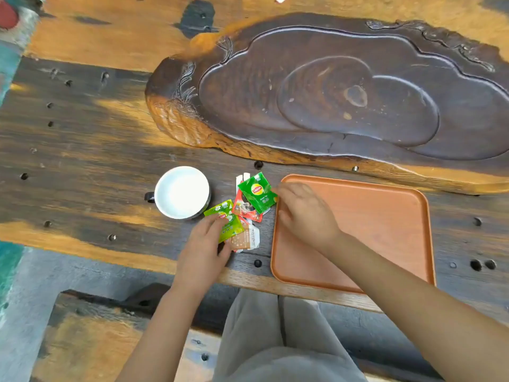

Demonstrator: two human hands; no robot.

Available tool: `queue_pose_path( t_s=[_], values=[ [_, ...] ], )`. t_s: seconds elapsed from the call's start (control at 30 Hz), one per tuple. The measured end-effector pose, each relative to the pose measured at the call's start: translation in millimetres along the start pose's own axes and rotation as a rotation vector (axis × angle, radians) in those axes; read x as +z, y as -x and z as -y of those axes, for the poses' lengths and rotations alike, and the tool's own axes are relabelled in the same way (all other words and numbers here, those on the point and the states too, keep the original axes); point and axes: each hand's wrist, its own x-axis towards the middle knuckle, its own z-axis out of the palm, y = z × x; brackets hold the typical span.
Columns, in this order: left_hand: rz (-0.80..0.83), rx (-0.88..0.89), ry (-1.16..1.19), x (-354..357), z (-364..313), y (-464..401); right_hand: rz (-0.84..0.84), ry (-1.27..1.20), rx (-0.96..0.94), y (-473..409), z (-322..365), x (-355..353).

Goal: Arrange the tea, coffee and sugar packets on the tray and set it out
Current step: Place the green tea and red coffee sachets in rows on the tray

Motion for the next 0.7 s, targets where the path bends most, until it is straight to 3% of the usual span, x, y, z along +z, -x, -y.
queue_pose_path(
  t_s=[0.1, 0.2, 0.3, 0.47, 0.7],
  values=[
    [0.0, 0.039, -0.074, 11.3, 3.5, -8.0, 0.053, 0.195, -0.144, -27.9, -3.1, 12.0],
    [0.003, 0.072, -0.122, 21.0, 10.2, -9.9, 0.135, 0.273, -0.226, -41.5, -5.0, 23.2],
    [-0.046, 0.066, -0.119, 23.4, 12.5, -7.8, 0.113, 0.298, -0.273, -42.0, -6.1, 27.2],
    [-0.141, 0.079, -0.087, 20.7, 10.4, 0.7, -0.025, 0.161, -0.318, -32.9, -0.6, 20.7],
    [-0.422, 0.044, -0.054, 2.4, -1.1, 18.8, -0.349, -0.211, -0.18, -20.7, 7.2, -5.2]
  ],
)
